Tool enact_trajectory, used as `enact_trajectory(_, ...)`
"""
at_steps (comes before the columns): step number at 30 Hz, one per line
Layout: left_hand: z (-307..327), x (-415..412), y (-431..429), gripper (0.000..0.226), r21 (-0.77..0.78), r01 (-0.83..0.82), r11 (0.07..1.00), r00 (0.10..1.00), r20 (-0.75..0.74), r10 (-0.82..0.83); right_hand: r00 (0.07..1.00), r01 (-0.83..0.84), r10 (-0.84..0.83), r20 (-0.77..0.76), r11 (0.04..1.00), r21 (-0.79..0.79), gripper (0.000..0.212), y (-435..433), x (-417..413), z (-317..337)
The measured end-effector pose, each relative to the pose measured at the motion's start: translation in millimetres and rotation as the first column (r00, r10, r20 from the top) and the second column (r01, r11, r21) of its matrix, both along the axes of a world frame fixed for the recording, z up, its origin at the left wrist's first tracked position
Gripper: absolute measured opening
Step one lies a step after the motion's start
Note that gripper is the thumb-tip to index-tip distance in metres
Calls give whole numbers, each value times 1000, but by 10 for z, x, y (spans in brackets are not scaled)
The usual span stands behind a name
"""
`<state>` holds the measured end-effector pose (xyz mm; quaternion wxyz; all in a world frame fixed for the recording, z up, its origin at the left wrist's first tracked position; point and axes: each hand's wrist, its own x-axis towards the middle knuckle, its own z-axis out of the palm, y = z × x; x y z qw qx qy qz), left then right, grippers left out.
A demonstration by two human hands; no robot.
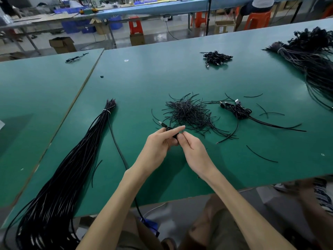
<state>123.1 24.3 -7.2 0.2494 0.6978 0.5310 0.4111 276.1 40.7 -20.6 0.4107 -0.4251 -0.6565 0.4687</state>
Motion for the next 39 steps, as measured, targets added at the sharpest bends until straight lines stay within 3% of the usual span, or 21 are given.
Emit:
enact_trajectory(7,37,21,-8,44,-44,-9,999,1000,17,10,1000,16,-16,-19,1000,22,29,-19,0,-2)
enact_trajectory(12,35,82,9,46,-154,13,988,988,157,12,996,16,-14,-84,1000,16,32,-29,14,14)
enact_trajectory(19,-46,136,-7,94,-21,-215,976,949,232,214,987,37,-46,-156,998,-59,49,0,36,22)
enact_trajectory(22,-92,176,-11,110,-141,-251,958,879,382,286,979,29,-46,-200,996,-86,50,3,52,24)
enact_trajectory(24,-108,169,-15,89,-265,-139,954,808,526,264,975,8,-29,-222,996,-91,47,6,60,13)
enact_trajectory(27,-116,126,-12,53,-276,99,956,781,617,98,958,-57,17,-287,990,-129,38,9,71,16)
enact_trajectory(31,-54,46,18,49,-239,271,933,828,552,-99,944,-125,76,-322,983,-136,38,28,97,6)
enact_trajectory(39,-49,-34,49,31,-158,129,979,925,375,-61,979,-93,66,-193,987,-133,31,58,101,-33)
